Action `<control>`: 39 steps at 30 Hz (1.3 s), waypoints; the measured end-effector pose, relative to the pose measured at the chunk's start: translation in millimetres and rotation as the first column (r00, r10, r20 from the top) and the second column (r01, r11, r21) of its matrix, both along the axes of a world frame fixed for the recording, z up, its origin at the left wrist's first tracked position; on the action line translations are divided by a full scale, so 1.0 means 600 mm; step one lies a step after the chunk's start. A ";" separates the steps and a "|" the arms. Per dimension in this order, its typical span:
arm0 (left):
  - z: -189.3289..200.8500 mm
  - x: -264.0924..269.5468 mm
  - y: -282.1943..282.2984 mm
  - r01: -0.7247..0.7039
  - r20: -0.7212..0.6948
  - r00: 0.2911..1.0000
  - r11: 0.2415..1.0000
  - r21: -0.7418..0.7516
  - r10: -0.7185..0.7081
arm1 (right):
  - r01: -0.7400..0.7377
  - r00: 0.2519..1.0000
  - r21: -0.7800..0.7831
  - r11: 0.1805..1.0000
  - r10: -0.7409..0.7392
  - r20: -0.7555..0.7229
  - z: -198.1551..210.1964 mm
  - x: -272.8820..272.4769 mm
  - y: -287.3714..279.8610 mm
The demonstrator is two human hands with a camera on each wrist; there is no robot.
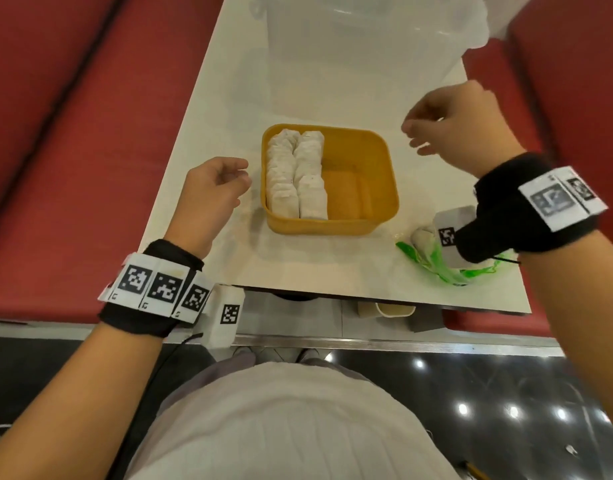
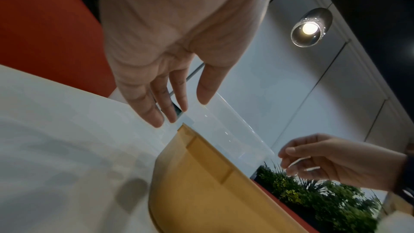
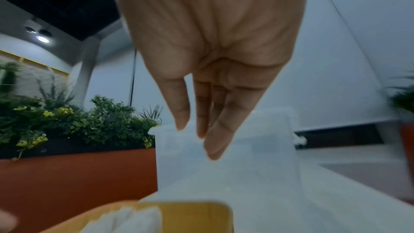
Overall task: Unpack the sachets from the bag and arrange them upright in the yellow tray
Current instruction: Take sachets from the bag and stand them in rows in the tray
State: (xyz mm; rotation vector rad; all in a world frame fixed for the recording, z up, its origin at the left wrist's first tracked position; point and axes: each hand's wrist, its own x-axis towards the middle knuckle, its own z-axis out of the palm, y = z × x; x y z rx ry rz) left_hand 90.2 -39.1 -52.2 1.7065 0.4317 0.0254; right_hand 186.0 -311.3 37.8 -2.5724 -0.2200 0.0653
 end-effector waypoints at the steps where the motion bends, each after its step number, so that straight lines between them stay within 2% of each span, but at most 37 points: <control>1: 0.001 0.005 -0.009 0.013 -0.021 1.000 1.000 0.013 -0.013 | 0.061 0.998 0.007 0.998 -0.061 -0.031 -0.022 -0.007 -0.009; 3: 0.001 0.015 -0.029 0.070 -0.094 0.993 0.997 0.024 -0.068 | 0.125 0.979 -0.031 0.992 -0.128 -0.159 -0.066 -0.021 -0.007; 5: -0.003 0.021 -0.046 0.148 -0.147 0.979 0.989 0.011 -0.145 | 0.113 0.959 -0.050 0.992 -0.122 -0.255 -0.096 -0.039 0.007; 7: -0.009 0.022 -0.053 0.188 -0.138 0.973 0.982 0.024 -0.183 | 0.123 0.963 -0.020 0.992 -0.124 -0.239 -0.112 -0.058 0.020; 11: -0.019 0.010 -0.040 0.171 -0.105 0.981 0.984 0.045 -0.166 | 0.167 0.970 0.130 0.977 -0.139 -0.202 -0.132 -0.095 0.022; 15: -0.015 0.010 -0.037 0.170 -0.155 0.975 0.984 0.046 -0.161 | 0.159 0.974 0.230 0.960 -0.116 -0.193 -0.130 -0.111 0.013; 18: -0.006 0.014 -0.042 0.098 -0.171 0.983 0.972 0.214 -0.062 | 0.173 0.979 0.347 0.922 -0.121 -0.164 -0.107 -0.122 -0.026; 20: 0.013 0.005 -0.059 0.052 -0.077 0.997 0.932 0.360 -0.025 | 0.173 0.984 0.365 0.915 -0.144 -0.107 -0.089 -0.139 -0.074; 22: 0.042 -0.016 -0.094 0.059 0.069 0.993 0.895 0.441 -0.100 | 0.192 0.981 0.320 0.928 -0.188 -0.045 -0.076 -0.159 -0.129; 25: 0.083 -0.047 -0.172 0.172 0.193 0.935 0.858 0.484 -0.296 | 0.257 0.963 0.217 0.942 -0.269 0.028 -0.082 -0.190 -0.195; 27: 0.088 -0.056 -0.237 0.311 0.209 0.872 0.831 0.462 -0.443 | 0.262 0.962 0.151 0.953 -0.270 0.034 -0.102 -0.202 -0.215; 30: 0.051 -0.056 -0.336 0.509 0.131 0.761 0.711 0.485 -0.635 | 0.175 0.985 0.057 0.983 -0.174 -0.017 -0.140 -0.215 -0.215; 32: 0.012 -0.046 -0.387 0.547 0.013 0.757 0.645 0.534 -0.653 | 0.058 0.998 0.020 0.998 -0.057 -0.031 -0.163 -0.223 -0.203; 34: -0.014 -0.036 -0.416 0.542 -0.076 0.785 0.621 0.566 -0.615 | -0.035 0.998 -0.027 0.999 0.033 -0.044 -0.181 -0.229 -0.195; 36: -0.025 -0.025 -0.426 0.526 -0.094 0.797 0.610 0.592 -0.596 | -0.056 0.997 -0.093 0.994 0.050 -0.057 -0.193 -0.231 -0.200; 39: -0.026 -0.012 -0.417 0.518 -0.086 0.792 0.590 0.619 -0.605 | 0.003 1.000 -0.143 0.990 -0.007 -0.025 -0.197 -0.231 -0.213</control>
